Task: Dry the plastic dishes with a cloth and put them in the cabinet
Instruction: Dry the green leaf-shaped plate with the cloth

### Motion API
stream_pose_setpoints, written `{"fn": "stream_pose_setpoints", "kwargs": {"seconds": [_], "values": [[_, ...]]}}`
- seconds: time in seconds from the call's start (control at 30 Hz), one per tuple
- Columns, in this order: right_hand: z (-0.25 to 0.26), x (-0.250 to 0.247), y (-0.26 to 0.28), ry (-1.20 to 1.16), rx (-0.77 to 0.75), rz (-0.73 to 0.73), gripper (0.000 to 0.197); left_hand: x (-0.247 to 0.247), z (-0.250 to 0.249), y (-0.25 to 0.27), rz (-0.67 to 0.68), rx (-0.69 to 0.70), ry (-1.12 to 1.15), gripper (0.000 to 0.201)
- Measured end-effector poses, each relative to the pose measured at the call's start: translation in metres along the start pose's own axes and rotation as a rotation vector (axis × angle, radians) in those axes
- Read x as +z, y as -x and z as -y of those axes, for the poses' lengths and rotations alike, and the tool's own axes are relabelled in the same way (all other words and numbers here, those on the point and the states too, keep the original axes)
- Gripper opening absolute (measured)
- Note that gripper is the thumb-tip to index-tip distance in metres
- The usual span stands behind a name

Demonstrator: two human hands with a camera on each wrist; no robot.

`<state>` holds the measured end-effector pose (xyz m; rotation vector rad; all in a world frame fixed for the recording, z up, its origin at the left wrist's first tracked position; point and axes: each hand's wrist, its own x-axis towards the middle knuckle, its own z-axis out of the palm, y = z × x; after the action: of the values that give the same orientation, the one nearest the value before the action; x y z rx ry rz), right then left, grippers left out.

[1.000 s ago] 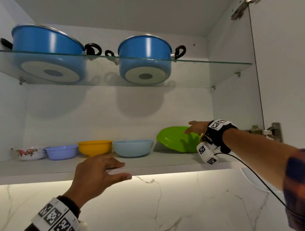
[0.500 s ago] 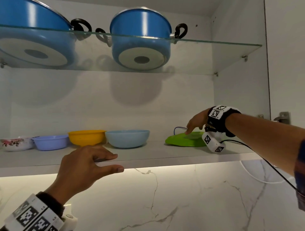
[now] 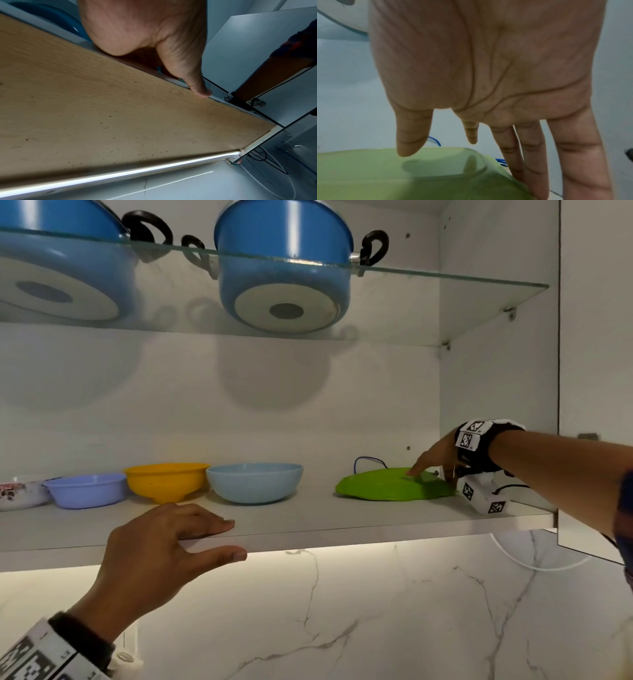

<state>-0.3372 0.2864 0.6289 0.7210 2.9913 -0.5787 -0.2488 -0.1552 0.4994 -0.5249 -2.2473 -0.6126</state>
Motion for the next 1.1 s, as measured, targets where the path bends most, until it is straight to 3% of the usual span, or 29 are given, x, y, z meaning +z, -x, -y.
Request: {"fn": "stream_pose_setpoints", "kwargs": {"seconds": [0.1,0.27,0.3,0.43,0.57,0.67,0.7,0.87,1.1], "values": [[0.003,0.003,-0.01,0.088,-0.019,-0.026,0.084,0.0,0.0,-0.001,0.011,-0.003,-0.007,0.059],[-0.007,-0.013,-0.048,0.148,-0.043,0.002,0.151,-0.002,-0.001,-0.004,0.021,0.001,-0.004,0.064],[-0.006,-0.021,-0.047,0.116,-0.037,-0.001,0.149,-0.003,-0.001,-0.004,0.024,0.001,-0.002,0.063],[0.009,-0.048,-0.024,0.062,-0.051,-0.008,0.106,-0.003,0.0,-0.005,0.021,-0.003,0.017,0.057],[0.026,-0.056,-0.005,-0.04,-0.19,-0.041,0.101,-0.002,0.002,-0.006,0.025,0.004,0.021,0.052],[0.039,-0.058,0.023,-0.224,-0.32,-0.102,0.055,-0.002,0.002,-0.004,0.031,0.01,0.011,0.05],[0.042,-0.061,0.024,-0.269,-0.355,-0.111,0.051,-0.002,0.003,-0.004,0.033,0.007,0.01,0.05],[0.069,-0.071,0.012,-0.322,-0.544,-0.206,0.058,0.001,0.005,-0.003,0.019,0.007,0.009,0.05],[0.125,-0.07,0.002,-0.213,-0.741,-0.266,0.064,0.0,0.008,-0.004,0.03,0.025,-0.004,0.057]]}}
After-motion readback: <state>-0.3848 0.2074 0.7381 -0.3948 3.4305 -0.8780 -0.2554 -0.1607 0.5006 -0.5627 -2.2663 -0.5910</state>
